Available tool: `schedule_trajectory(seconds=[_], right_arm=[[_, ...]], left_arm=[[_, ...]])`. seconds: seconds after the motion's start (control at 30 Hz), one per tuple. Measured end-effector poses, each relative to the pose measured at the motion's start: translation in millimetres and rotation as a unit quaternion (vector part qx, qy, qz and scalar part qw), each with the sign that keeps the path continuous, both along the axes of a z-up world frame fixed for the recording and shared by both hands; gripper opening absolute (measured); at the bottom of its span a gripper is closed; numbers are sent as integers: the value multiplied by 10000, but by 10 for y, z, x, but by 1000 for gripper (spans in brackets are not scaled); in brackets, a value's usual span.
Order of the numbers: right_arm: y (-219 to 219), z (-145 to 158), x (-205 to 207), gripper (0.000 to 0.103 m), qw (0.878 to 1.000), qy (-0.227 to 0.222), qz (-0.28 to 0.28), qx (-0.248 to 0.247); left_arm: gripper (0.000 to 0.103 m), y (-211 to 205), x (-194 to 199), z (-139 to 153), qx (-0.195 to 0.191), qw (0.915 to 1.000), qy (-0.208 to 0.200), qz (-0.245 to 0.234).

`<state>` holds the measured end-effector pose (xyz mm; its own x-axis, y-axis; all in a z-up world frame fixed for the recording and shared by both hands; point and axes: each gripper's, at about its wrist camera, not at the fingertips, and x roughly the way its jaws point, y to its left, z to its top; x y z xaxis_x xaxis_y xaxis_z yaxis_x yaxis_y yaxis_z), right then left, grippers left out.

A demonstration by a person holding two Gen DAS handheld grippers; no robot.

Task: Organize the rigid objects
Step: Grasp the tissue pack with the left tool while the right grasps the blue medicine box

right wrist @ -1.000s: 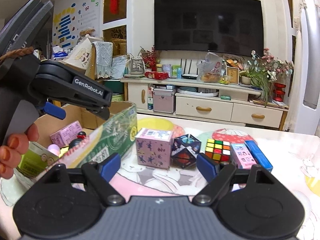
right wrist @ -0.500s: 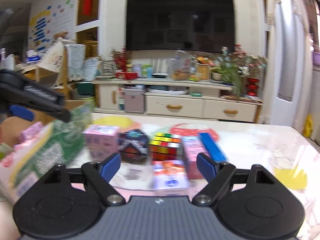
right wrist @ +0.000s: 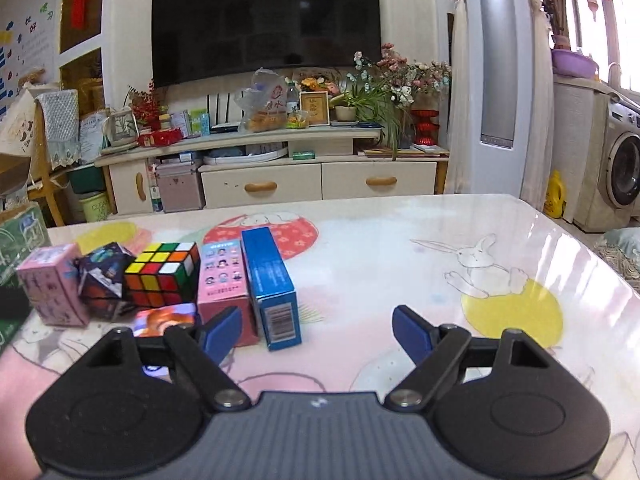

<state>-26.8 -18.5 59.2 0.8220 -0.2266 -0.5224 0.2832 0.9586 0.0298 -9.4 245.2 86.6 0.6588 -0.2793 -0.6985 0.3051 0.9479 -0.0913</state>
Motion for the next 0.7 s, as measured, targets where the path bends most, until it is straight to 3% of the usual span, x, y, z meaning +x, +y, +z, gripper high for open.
schedule_trajectory(seconds=[0.47, 0.7], right_arm=[[-187, -146, 392, 78, 9991, 143, 372, -107], [-350, -173, 480, 78, 9985, 208, 497, 82]], left_arm=[[103, -515, 30, -333, -37, 9991, 367, -197], [103, -804, 148, -499, 17, 9989, 450, -162]])
